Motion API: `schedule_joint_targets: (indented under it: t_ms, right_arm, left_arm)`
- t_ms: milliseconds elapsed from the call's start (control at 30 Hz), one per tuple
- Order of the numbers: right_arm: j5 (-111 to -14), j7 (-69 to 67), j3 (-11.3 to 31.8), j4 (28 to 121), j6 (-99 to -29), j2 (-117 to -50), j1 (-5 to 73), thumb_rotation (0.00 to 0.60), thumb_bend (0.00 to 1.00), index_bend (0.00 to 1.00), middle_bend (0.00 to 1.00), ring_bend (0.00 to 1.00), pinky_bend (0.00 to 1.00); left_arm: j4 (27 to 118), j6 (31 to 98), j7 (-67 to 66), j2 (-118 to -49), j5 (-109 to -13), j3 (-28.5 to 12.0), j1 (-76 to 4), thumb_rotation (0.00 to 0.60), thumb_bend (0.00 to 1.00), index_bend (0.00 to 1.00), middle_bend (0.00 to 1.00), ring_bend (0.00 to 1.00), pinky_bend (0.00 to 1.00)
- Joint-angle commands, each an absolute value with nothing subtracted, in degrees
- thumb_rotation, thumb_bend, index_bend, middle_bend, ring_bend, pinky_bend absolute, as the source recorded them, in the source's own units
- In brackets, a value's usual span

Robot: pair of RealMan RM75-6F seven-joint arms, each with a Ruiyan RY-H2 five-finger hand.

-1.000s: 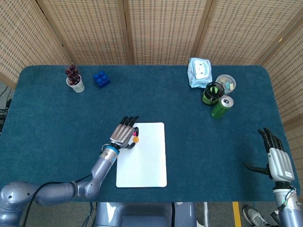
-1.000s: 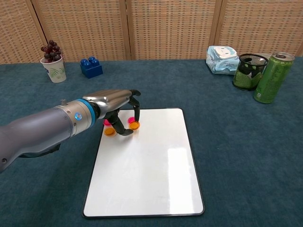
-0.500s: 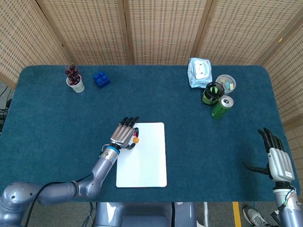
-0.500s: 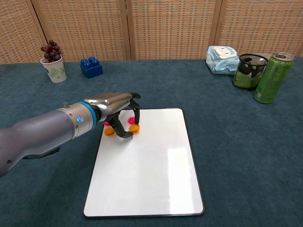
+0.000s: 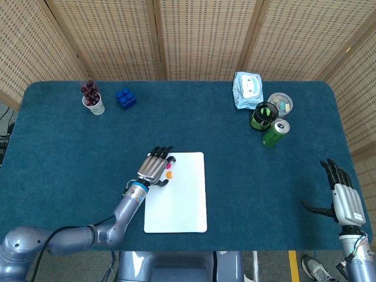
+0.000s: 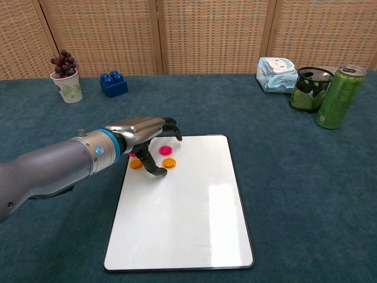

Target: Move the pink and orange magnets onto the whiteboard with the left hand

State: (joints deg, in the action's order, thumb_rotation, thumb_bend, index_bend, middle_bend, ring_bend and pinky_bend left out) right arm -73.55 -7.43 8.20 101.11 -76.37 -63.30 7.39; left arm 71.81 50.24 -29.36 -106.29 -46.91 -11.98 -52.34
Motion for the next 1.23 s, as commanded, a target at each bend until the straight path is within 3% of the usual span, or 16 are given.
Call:
schedule_joint_targets:
  t_ms: [33,267,500,700,900,1233]
  right_arm:
    - [-73.5,-7.4,8.2,101.1,-76.4,-63.3,7.4,0.6,0.03,0.0,0.0,0.0,0.0]
    - [-73.5,-7.5,8.2,101.1,-76.3,-63.3,7.4,0.6,0.03,0.0,0.0,0.0,0.0]
    - [-73.6,-7.4,8.2,101.0,-76.3,-63.3,7.4,0.6,0.03,0.0,0.0,0.0,0.0]
    - [-73.8,-7.1,8.1,101.1,-76.5,-63.3,7.4,0.6,0.03,0.0,0.0,0.0,0.0]
    - [-73.9,-6.5,8.1,101.2,-76.9,-63.5,7.3,0.6,0.03,0.0,0.0,0.0,0.0]
    - [-75.1,-4.4,8.1,100.5,-79.2,-64.6,7.0,0.6,0.03,0.0,0.0,0.0,0.0]
  left_arm:
    - [72.3,50.3,-28.6,-106.0,-47.6,-12.0,-52.1,0.6,0.26,0.08,0.0,0.0,0.0]
    - [73.7,51.1,-25.4,-105.0,-50.9,-12.3,-51.3,0.6,0.26,0.04,0.0,0.0,0.0]
    - [82.4,55.0,-21.4,-98.7,-57.1,-12.3,-48.6,0.6,0.25,0.0,0.0,0.0,0.0]
    - [90.7,64.5,-22.5,-87.4,-61.9,-9.7,-41.9,0.6,0.11,0.0,0.0,0.0,0.0]
    - [90.2,76.3,-16.7,-78.3,-66.9,-5.0,-30.8,0.6,0.06,0.0,0.0,0.0,0.0]
    - [88.2,92.9,-11.8,-76.3,-70.3,-0.1,-16.3,0.6,0.06,0.0,0.0,0.0,0.0]
